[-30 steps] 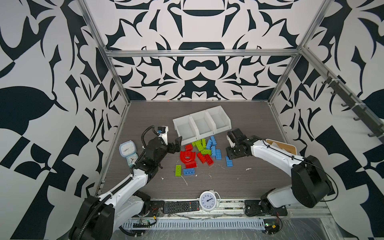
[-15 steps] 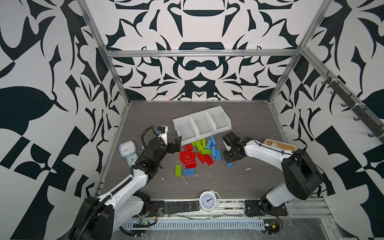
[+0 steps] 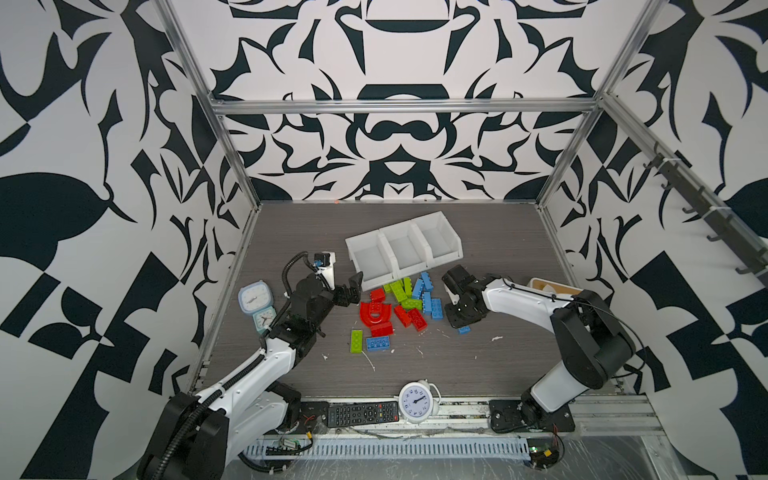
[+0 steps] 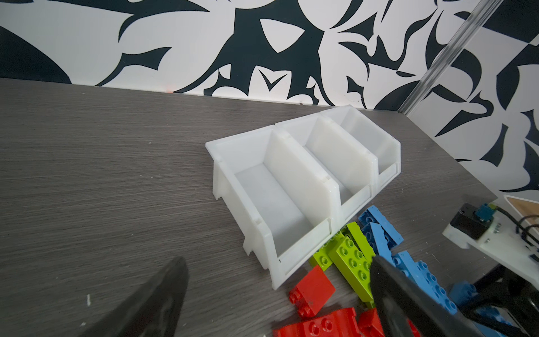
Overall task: Sort the legos into containers by color
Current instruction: 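Close the right gripper on the blue brick and lift it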
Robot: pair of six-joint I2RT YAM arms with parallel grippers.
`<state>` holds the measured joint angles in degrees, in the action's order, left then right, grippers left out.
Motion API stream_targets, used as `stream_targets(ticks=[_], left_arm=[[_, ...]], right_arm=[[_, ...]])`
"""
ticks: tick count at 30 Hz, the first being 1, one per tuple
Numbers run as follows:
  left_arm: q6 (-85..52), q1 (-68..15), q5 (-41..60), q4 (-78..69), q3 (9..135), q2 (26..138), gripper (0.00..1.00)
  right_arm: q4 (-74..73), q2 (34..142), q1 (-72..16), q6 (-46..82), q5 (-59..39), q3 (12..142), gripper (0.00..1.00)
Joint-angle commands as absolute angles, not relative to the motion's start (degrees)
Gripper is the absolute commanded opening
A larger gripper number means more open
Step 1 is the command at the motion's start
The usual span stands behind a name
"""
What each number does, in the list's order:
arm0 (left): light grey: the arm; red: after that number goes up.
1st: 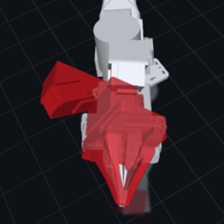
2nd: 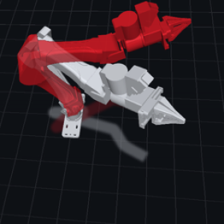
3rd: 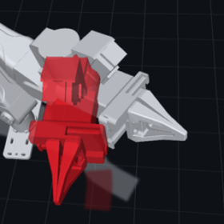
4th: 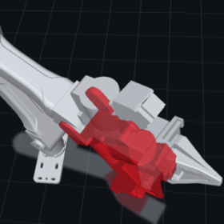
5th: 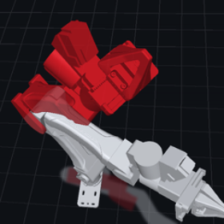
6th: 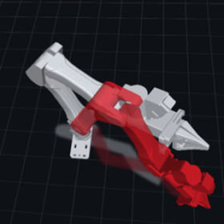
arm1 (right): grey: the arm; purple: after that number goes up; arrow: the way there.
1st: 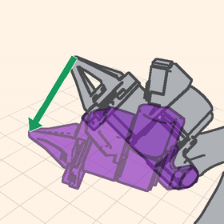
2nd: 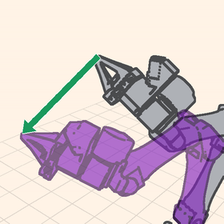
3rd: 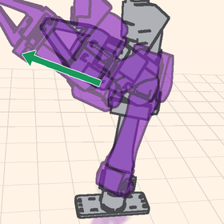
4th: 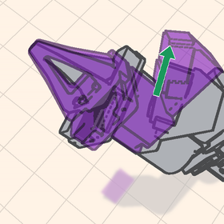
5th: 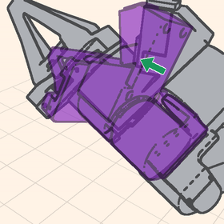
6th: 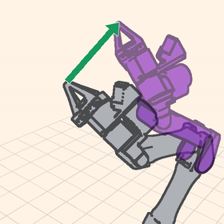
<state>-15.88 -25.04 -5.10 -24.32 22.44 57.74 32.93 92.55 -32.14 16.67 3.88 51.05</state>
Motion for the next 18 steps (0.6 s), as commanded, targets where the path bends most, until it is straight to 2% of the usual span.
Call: stream_targets(ticks=[1, 10, 18], left_arm=[[-16.0, -25.1, -5.9, -24.2, 22.5, 57.7, 1.00], [-16.0, -25.1, -6.2, -24.3, 22.4, 57.9, 1.00], [-16.7, -25.1, -5.6, -25.5, 21.8, 58.1, 1.00]], right_arm=[[33.1, 90.8, -32.4, 16.6, 4.2, 52.9, 0.32], [36.2, 87.8, -29.7, 10.5, 7.8, 61.6, 0.27], [30.1, 94.0, -23.5, 3.1, 3.9, 75.1, 0.25]])
